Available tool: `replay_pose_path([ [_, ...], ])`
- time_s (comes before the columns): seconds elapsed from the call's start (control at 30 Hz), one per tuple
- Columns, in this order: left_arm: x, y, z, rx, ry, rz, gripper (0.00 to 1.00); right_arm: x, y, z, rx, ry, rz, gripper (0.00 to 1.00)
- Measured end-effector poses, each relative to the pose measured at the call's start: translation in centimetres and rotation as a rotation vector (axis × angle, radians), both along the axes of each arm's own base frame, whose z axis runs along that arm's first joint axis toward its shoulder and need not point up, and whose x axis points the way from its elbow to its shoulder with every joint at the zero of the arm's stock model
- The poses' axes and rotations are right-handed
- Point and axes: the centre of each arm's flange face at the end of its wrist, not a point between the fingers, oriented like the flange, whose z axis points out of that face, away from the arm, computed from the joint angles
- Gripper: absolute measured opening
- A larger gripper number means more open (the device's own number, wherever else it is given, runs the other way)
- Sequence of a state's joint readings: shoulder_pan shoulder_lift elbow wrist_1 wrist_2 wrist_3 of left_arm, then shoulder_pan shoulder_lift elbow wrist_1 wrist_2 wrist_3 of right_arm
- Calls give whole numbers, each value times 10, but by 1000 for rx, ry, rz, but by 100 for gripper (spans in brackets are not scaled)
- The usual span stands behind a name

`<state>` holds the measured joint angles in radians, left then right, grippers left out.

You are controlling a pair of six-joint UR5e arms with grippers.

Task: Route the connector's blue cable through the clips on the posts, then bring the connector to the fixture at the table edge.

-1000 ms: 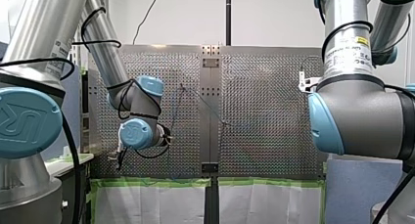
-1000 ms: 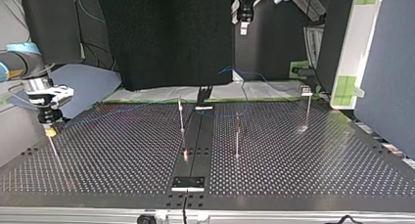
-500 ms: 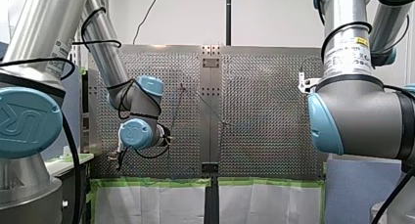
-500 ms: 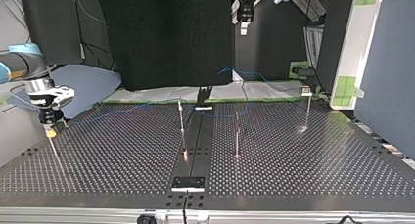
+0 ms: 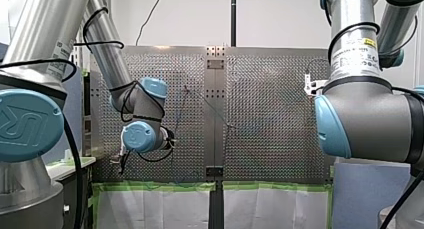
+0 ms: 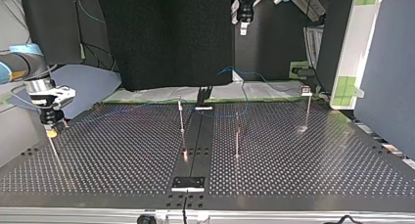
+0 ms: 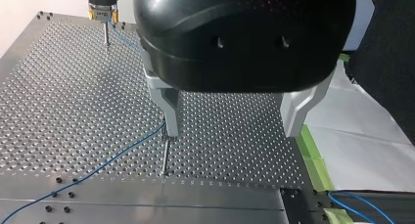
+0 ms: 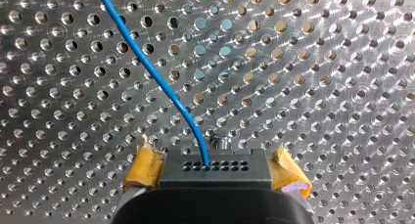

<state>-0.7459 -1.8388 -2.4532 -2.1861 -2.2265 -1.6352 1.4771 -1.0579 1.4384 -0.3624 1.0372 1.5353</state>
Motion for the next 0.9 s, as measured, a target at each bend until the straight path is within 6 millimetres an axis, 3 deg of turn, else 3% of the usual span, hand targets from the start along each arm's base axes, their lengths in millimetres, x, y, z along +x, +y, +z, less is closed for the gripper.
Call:
replay_pose_path([
  [0.9,0,1,0,4,4,2,100,2,0,2,-7,1,-10,98],
])
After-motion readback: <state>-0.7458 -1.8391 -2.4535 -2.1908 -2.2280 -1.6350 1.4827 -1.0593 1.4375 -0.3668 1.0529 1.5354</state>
